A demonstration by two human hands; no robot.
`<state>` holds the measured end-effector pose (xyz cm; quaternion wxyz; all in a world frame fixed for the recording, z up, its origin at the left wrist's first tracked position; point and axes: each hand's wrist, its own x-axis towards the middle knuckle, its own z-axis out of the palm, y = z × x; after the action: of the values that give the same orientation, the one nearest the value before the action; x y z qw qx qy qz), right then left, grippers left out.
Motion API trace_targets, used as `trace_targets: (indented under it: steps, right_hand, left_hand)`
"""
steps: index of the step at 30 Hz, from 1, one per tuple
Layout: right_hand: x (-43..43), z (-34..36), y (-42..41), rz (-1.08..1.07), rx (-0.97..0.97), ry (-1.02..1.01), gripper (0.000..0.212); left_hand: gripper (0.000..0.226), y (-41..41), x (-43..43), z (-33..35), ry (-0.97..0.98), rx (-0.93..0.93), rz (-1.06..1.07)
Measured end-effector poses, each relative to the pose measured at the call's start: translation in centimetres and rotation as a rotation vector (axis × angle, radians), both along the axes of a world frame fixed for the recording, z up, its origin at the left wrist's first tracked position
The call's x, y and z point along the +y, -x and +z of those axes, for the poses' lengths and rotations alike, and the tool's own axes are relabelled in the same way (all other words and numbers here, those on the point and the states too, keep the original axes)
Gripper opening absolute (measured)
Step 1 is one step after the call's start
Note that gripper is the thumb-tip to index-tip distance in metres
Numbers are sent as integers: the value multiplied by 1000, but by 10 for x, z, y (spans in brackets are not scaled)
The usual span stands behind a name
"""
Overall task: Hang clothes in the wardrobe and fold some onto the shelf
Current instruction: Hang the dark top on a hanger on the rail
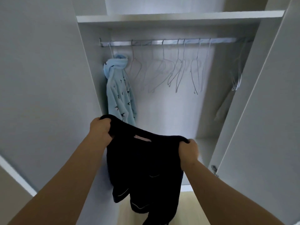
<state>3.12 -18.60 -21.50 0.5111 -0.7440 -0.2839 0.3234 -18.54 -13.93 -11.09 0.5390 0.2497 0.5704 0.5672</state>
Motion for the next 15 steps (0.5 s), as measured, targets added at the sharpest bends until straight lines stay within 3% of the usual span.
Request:
trace_targets:
  steps: [3,4,7,15]
  right_hand:
    - [40,22,10,12,36,-107,14]
    - [55,27,14,50,26,-119,12]
    - [89,34,18,178,0,-154,10]
    - [195,33,-6,373,-62,-64,19]
  left_hand:
    - [47,-3,22,3,95,-363,149]
    - [49,-5,27,4,106,-402,181]
    - [48,-16,54,0,88,-296,81]
    - [37,-48,133,15,117,-284,202]
